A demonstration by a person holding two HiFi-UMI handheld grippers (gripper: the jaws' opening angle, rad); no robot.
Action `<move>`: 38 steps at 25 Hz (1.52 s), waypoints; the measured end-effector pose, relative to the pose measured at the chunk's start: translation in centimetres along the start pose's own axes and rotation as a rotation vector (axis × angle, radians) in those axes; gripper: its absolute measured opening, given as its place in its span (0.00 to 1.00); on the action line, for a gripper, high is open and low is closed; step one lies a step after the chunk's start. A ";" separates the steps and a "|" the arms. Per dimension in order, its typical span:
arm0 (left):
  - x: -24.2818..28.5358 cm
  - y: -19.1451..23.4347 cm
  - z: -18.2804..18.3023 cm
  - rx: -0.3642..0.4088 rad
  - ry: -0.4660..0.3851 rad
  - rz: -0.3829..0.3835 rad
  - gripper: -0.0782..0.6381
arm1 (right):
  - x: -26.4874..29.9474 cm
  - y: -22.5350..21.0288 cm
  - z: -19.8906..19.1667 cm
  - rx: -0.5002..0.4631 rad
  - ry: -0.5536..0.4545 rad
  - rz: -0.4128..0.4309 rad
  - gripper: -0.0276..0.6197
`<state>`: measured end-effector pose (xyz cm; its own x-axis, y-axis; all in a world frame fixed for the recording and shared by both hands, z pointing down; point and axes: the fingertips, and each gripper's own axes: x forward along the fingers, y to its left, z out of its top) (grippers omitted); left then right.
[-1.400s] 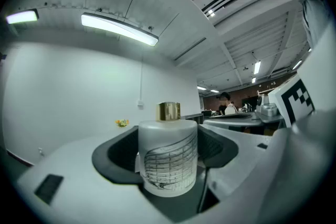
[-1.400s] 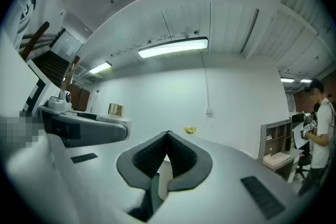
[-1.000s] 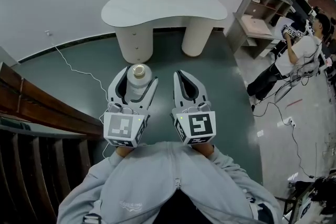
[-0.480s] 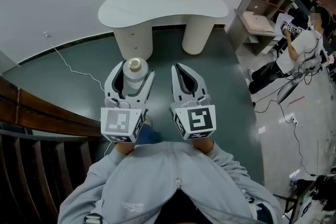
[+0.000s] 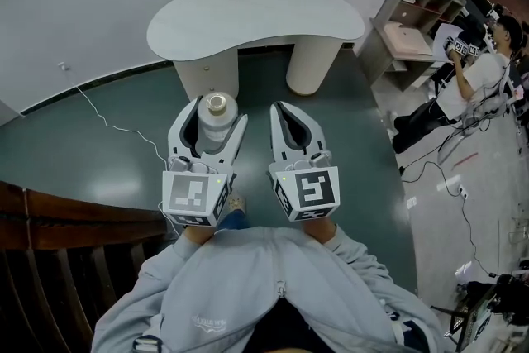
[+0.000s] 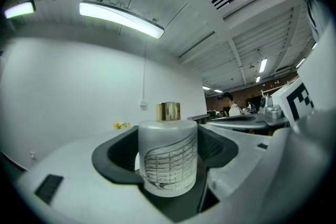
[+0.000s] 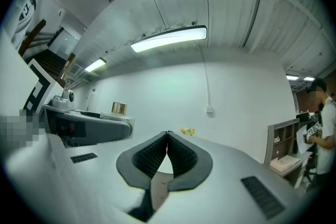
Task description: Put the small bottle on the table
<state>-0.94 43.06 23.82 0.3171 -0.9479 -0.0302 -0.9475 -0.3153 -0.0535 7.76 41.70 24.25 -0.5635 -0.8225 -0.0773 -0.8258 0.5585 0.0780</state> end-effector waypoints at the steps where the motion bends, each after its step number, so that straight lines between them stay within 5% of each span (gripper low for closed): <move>1: 0.8 0.7 -0.2 -0.001 0.001 -0.005 0.57 | 1.1 -0.2 -0.2 -0.001 0.002 -0.005 0.09; 14: 11.2 9.4 -1.7 -0.011 0.008 -0.086 0.57 | 14.1 -2.6 -2.4 0.017 0.026 -0.079 0.09; 38: 21.4 12.2 -3.9 -0.047 0.023 -0.100 0.57 | 22.8 -8.5 -4.5 0.009 0.039 -0.062 0.09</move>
<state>-5.88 18.72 26.39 0.4098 -0.9122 -0.0041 -0.9122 -0.4098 -0.0086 2.00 17.71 26.33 -0.5102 -0.8590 -0.0424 -0.8593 0.5072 0.0653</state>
